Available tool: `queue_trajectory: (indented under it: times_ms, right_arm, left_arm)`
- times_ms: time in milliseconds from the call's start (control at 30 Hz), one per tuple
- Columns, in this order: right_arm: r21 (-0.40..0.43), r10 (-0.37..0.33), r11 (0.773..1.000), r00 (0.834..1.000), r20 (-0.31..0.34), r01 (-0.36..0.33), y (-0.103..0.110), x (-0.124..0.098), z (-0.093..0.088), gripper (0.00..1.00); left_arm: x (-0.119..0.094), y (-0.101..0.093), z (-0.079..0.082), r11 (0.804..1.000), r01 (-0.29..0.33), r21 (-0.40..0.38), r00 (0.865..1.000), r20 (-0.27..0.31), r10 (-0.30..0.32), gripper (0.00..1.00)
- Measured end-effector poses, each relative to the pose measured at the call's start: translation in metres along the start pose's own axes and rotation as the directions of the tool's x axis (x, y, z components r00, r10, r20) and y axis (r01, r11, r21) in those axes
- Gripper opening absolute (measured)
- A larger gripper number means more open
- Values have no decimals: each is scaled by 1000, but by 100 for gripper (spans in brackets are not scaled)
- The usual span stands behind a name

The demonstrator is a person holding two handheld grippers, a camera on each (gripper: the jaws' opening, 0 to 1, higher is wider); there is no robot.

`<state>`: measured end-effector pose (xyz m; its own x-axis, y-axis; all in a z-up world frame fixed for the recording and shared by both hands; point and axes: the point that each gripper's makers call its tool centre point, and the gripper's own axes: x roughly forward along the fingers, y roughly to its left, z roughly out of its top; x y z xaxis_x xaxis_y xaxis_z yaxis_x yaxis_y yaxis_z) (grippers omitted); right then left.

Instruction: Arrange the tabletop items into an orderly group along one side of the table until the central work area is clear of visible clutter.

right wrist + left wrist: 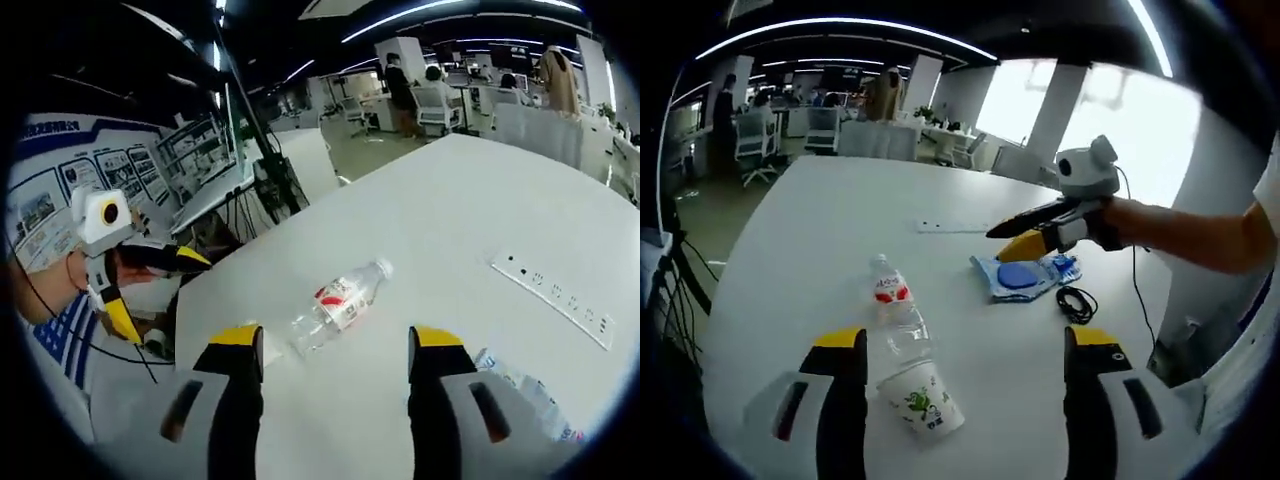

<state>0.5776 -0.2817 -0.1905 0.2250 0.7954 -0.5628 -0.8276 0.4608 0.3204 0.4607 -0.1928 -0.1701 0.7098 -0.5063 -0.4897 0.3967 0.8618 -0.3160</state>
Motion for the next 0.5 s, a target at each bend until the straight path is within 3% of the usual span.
queue_trajectory:
  times_ms: [500]
  right_arm:
    - [133, 76, 988, 997, -15, -73, -20, 70, 19, 54]
  left_arm:
    - [-9, 29, -4, 998, -20, -58, 999, 46, 22, 83]
